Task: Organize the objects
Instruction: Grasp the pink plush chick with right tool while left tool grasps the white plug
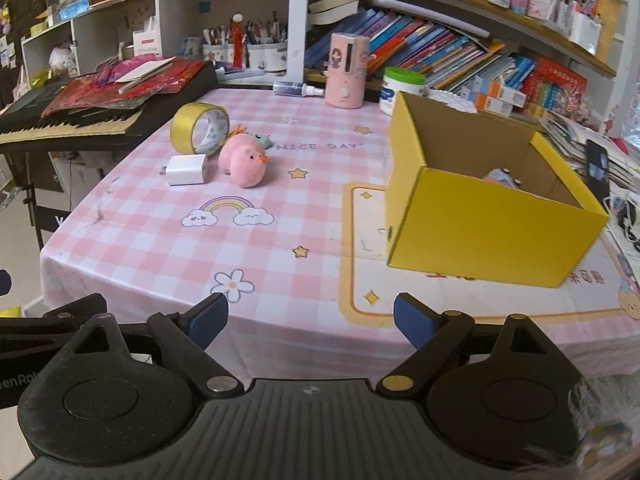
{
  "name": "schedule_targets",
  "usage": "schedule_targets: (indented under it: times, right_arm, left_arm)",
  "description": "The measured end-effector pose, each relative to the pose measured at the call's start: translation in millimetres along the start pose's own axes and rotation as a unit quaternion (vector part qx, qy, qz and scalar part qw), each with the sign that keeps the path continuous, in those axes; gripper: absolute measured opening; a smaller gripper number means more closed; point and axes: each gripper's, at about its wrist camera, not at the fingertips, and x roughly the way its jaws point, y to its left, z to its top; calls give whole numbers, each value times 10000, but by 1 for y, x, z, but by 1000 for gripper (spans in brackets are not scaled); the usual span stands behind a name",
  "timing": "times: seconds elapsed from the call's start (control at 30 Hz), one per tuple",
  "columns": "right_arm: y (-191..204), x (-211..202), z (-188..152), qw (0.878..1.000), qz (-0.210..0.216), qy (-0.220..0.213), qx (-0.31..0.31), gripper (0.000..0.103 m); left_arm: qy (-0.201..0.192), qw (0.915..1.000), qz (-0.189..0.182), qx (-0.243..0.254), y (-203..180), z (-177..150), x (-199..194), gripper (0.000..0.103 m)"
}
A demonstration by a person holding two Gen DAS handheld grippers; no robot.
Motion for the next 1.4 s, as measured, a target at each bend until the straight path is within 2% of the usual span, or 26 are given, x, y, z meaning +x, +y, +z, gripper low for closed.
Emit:
schedule_targets:
  times: [0.43, 0.83, 1.03, 1.27, 1.4]
  right_arm:
    - [5, 63, 44, 9987, 424, 212, -196, 86]
    - [10, 117, 97, 9955, 922, 149, -130, 68]
    - [22, 153, 125, 9931, 1129, 137, -270, 67]
    - [32, 201, 149, 9915, 1232, 299, -308, 68]
    - [38, 227, 156, 9883, 1398, 546, -277, 68]
  left_arm:
    - [237, 9992, 175, -274, 4, 33, 52, 99]
    - [202, 9994, 99, -278, 6, 65, 89, 99]
    - [285, 9986, 282, -332, 9, 78, 109, 99]
    - [407, 9979, 227, -449, 10, 86, 127, 99]
    - [398, 9984, 133, -376, 5, 93, 136, 99]
